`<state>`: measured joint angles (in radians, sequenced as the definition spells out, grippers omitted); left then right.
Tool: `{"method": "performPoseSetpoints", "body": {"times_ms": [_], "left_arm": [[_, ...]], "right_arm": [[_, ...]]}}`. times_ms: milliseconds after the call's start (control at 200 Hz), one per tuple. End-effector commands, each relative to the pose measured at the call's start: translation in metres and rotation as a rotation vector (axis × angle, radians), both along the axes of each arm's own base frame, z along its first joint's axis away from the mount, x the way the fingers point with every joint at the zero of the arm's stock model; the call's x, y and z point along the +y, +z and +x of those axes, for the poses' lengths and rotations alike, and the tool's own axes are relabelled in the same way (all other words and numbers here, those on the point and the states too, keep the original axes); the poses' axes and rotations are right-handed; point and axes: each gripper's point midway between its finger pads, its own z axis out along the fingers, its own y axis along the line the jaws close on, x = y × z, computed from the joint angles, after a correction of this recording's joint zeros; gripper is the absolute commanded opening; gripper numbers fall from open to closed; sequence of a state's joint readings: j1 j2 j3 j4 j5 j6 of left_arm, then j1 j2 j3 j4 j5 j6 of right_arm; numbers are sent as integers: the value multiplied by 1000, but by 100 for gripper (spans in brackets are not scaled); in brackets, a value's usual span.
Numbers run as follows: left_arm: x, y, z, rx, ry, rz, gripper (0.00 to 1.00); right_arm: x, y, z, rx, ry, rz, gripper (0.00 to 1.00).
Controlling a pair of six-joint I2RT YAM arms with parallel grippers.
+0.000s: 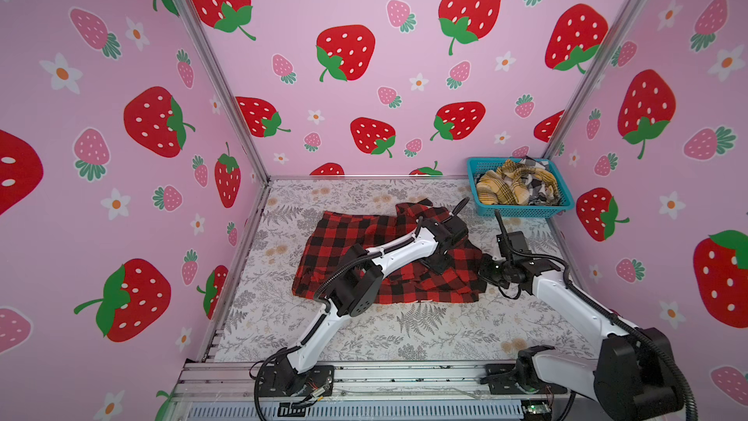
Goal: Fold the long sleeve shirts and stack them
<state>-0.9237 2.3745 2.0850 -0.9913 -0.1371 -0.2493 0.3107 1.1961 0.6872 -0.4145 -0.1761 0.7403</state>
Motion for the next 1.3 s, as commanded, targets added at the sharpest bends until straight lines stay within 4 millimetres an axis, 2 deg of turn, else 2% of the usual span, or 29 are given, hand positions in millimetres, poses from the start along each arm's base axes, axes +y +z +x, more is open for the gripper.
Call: {"method": "performPoseSetpoints", "body": {"times_ms": [0,30,65,120,165,245,280,320,360,435,635,720,805,940,1095,1290], "left_arm": [[9,-4,9,-51,15,86,14],[11,0,13,-69,22,96,0],[14,6,17,-98,34,111,0],[17,27,28,-165,55,111,0],[22,53,37,-231,90,96,0],[37,112,48,-328,182,5,0],[47,138,50,-361,226,-47,0],[63,166,53,-401,289,-98,0],[79,187,53,-419,343,-154,0],[104,213,49,-403,425,-292,0],[166,224,32,-275,606,-644,0],[199,228,26,-264,692,-736,0],[221,226,20,-258,742,-799,0],[228,214,6,-189,756,-866,0],[240,207,-7,-181,801,-879,0],[259,208,-10,-208,857,-878,0]], "right_arm": [[0,17,7,-32,-25,23,24],[1,19,7,-36,-24,26,24],[2,19,7,-36,-19,32,25],[3,23,8,-50,-10,40,30],[7,27,8,-62,2,56,37],[15,33,6,-76,39,94,49],[17,35,5,-78,49,103,51],[21,39,4,-90,63,117,58],[25,42,3,-98,70,134,61],[34,52,3,-130,83,187,66],[65,60,4,-122,84,378,74],[77,53,3,-88,72,437,77],[84,45,2,-63,42,502,79],[88,29,-2,1,-14,543,80],[74,15,-14,38,-77,457,81],[70,3,-37,71,-108,436,69]]}}
